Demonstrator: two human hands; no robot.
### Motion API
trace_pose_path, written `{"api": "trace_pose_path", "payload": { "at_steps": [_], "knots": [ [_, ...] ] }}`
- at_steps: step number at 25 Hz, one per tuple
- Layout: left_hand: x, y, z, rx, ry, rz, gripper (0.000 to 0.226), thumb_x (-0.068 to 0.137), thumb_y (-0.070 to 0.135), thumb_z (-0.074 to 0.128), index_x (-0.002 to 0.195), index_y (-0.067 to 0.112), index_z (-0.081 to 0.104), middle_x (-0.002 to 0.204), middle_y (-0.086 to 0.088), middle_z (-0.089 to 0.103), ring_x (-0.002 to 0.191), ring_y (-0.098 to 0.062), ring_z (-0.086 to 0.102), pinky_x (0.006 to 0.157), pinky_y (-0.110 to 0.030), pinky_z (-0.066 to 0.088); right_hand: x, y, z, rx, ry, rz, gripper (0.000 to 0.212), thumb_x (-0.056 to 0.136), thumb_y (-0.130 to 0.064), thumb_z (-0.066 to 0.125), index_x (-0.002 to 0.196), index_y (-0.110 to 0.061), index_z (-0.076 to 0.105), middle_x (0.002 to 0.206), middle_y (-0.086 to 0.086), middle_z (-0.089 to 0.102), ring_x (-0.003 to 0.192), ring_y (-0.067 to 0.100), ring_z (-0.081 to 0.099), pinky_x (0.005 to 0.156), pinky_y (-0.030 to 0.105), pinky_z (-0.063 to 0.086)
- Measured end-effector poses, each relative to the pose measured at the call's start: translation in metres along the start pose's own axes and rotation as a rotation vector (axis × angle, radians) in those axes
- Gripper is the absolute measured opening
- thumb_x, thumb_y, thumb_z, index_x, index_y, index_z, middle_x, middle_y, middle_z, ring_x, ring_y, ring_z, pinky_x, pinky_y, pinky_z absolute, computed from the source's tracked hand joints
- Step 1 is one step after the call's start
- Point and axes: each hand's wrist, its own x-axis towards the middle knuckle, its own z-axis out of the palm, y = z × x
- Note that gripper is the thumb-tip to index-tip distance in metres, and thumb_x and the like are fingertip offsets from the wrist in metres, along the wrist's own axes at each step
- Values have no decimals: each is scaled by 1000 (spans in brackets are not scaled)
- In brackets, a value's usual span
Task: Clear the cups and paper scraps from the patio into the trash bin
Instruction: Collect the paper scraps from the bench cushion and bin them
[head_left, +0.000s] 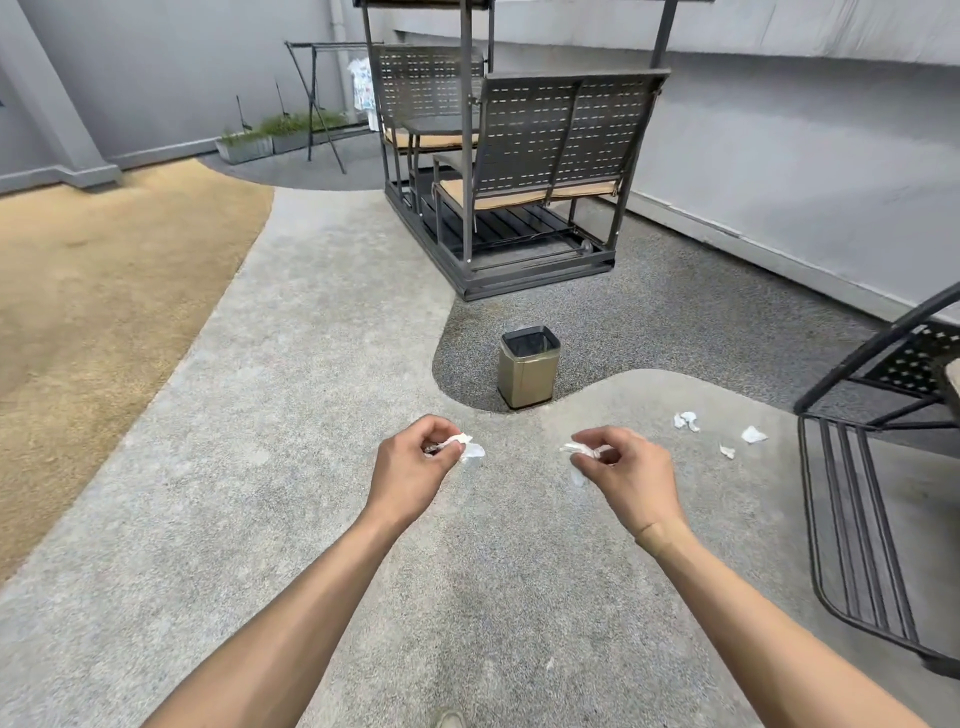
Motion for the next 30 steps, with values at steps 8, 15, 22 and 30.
{"api": "trace_pose_path", "payload": {
  "at_steps": [8,15,22,30],
  "knots": [
    [193,-25,22,-52,-94,32,15,82,27,75,83,40,69,83,22,71,79,4,65,66,-12,44,168,8,54,-8,74,31,18,75,-19,80,88,-30,75,87,-12,66,69,-1,59,71,19,46],
    [317,-40,68,-24,-114,17,15,82,32,76,84,45,69,85,19,72,74,4,66,60,-13,46,290,49,73,-34,79,32,22,76,-19,79,94,-30,74,90,-16,67,73,-3,61,71,18,47],
    [446,-37,129,-15,-102,-42,15,83,30,75,86,43,69,85,22,71,77,-14,68,67,-42,54,444,98,80,-17,23,28,26,79,-15,76,98,-32,73,93,-16,64,76,-3,61,71,15,46],
    [594,-24,196,-39,-82,-106,17,84,26,75,85,43,69,87,19,73,80,-26,70,70,-48,57,607,143,69,-26,-28,18,27,79,-15,76,93,-37,70,91,-17,63,75,-4,60,68,8,42]
  ]
}}
